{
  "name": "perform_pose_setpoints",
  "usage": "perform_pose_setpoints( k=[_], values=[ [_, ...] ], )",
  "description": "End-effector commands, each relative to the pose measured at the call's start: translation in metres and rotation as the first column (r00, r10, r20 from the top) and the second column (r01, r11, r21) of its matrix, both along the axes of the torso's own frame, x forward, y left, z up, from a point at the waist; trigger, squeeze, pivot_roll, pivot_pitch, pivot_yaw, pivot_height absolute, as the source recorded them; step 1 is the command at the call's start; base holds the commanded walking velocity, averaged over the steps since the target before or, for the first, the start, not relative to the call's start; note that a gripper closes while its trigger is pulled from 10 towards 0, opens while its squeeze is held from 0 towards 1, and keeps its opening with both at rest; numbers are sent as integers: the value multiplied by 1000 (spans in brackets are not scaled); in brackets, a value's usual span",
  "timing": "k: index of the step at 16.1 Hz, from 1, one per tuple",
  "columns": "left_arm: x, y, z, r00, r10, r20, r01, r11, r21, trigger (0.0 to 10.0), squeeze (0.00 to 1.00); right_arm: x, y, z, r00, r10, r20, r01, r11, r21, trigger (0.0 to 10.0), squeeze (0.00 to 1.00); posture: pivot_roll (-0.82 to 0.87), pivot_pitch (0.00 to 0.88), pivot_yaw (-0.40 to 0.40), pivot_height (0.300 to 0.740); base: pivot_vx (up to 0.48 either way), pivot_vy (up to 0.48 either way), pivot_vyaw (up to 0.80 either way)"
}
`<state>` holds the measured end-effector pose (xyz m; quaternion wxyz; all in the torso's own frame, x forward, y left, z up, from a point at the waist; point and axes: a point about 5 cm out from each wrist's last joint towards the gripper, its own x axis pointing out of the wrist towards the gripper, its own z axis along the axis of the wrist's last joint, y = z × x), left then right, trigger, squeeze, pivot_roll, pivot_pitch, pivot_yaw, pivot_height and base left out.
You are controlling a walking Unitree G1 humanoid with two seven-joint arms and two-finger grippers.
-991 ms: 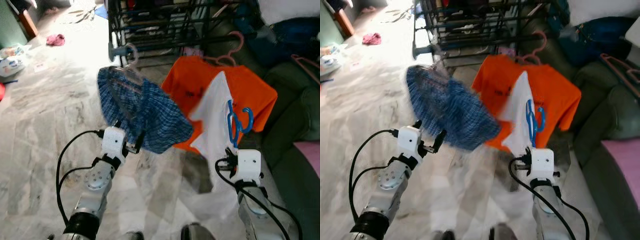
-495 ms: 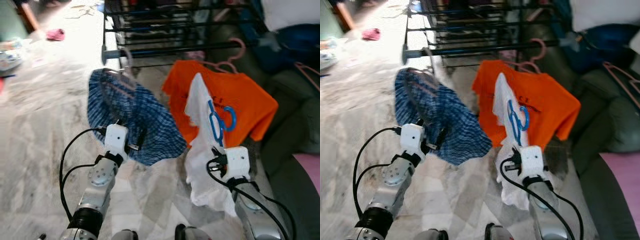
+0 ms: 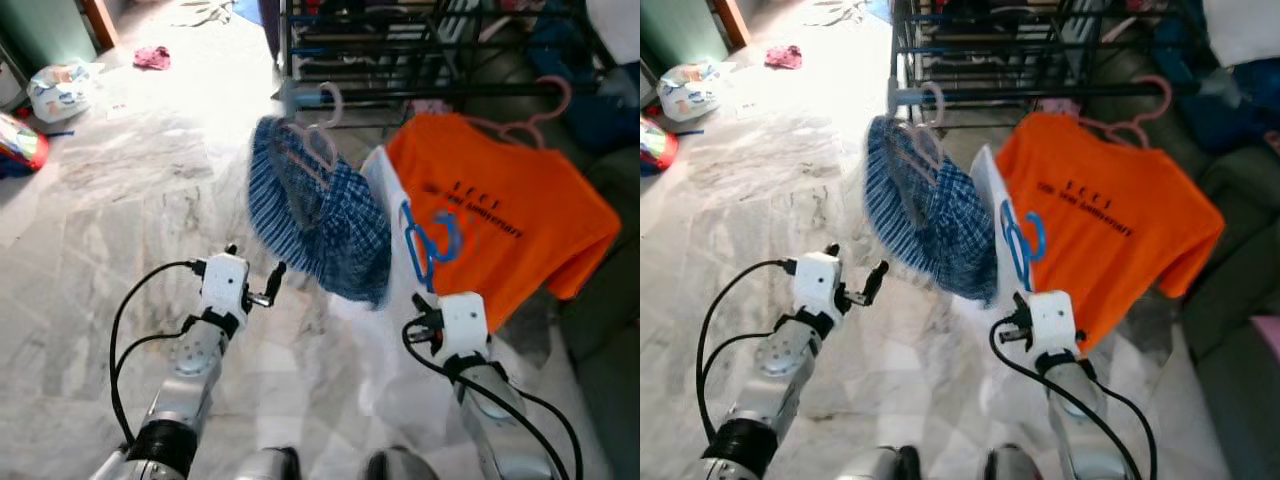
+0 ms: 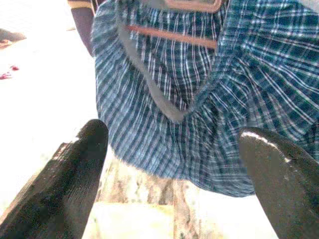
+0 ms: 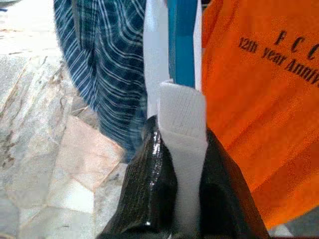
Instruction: Hang hanger
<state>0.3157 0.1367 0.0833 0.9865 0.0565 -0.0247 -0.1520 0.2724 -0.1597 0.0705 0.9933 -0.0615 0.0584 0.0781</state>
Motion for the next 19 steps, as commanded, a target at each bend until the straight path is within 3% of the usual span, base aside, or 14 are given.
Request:
perform_pose_setpoints(
  k=[1, 10, 15, 19],
  values=[
    [-3, -6, -6, 999, -29, -24, 30, 1000, 11, 10000, 0, -2, -4, -3, 1000, -14, -4, 14, 1000, -5, 10000, 0, 38, 225, 35, 740, 0, 337, 0],
    [-5, -11, -8, 998, -50, -24, 51, 998, 31, 10000, 0, -1, -7, -9, 999, -41, -31, 41, 999, -9, 10000, 0, 39, 207, 35, 740, 0, 0, 0],
    [-5, -13, -10, 998, -48, -29, 49, 998, 34, 10000, 0, 14, -14, -7, 996, -74, -50, 74, 997, 8, 10000, 0, 42, 195, 38, 740, 0, 0, 0],
    [-3, -15, -4, 997, -80, -12, 80, 997, 16, 10000, 0, 15, -22, 2, 986, -165, 14, 164, 986, 26, 10000, 0, 44, 190, 39, 740, 0, 0, 0]
  ],
)
